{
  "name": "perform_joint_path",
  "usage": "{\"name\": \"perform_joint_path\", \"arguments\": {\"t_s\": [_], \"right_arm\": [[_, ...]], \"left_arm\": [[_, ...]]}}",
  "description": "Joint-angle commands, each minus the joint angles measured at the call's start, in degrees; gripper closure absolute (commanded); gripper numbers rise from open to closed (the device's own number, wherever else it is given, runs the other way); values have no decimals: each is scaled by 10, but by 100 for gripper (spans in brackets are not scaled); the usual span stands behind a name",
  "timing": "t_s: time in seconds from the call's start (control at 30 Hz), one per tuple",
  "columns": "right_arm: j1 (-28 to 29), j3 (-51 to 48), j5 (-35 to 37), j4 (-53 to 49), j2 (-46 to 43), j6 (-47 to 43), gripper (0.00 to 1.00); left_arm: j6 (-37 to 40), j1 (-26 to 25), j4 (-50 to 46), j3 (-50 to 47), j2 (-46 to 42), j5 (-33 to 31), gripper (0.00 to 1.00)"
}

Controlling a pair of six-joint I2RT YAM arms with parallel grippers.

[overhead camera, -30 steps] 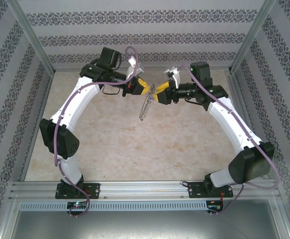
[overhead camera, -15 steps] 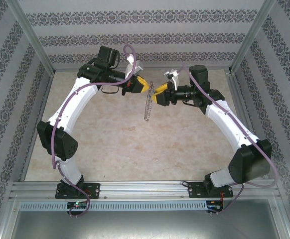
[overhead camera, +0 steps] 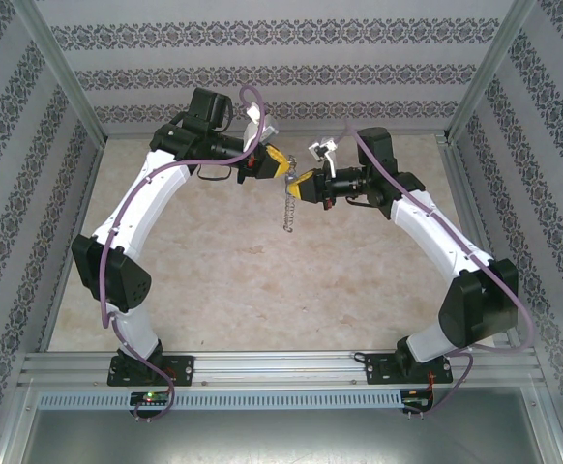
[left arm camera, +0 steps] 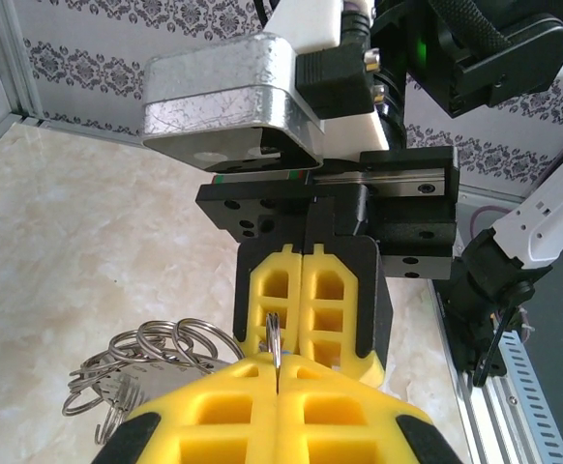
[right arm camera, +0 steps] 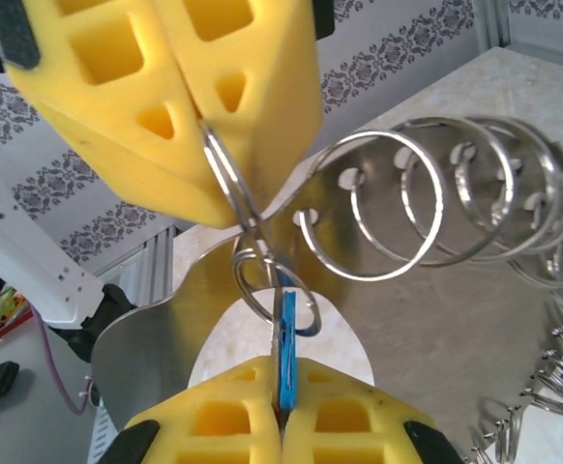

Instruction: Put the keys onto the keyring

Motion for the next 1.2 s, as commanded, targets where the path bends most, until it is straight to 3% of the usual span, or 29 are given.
{"name": "perform_joint_path", "arguments": {"t_s": [0.0, 0.27, 0.6, 1.17], "right_arm": [[8, 21, -40, -12, 8, -10, 100], [15, 70, -95, -146, 32, -98, 100], [19, 90, -81, -173, 52, -110, 100], [-15, 73, -33, -166, -19, -103, 100]], "left_arm": [[-8, -5, 32, 4, -19, 13, 100], [-12, -5, 36, 5, -19, 14, 100], [-15, -5, 39, 3, -20, 15, 100], [-13, -6, 43, -8, -20, 13, 100]]}}
